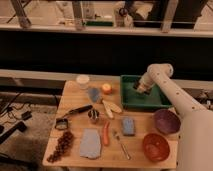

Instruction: Wipe tray with eraser

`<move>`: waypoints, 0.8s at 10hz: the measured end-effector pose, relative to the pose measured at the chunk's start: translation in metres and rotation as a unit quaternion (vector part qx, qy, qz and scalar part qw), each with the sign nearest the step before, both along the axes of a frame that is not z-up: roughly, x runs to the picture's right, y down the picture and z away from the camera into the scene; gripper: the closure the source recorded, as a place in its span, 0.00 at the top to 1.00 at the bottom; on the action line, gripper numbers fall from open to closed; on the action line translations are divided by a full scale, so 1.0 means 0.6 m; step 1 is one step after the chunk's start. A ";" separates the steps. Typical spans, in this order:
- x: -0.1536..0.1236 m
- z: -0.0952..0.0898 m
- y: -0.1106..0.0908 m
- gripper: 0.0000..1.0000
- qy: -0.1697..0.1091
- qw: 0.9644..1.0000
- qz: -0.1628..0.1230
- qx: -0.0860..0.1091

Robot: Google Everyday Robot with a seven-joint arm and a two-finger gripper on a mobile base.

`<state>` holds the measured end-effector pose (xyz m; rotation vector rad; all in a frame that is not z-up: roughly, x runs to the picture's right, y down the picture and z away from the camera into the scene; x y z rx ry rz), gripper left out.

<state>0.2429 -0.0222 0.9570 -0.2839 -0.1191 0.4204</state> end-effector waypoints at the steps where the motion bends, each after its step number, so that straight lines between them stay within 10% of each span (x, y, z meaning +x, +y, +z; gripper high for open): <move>1: -0.003 -0.004 0.001 0.18 0.002 1.000 -0.003 0.007; 8: -0.009 -0.030 0.009 0.20 0.009 0.998 -0.002 0.068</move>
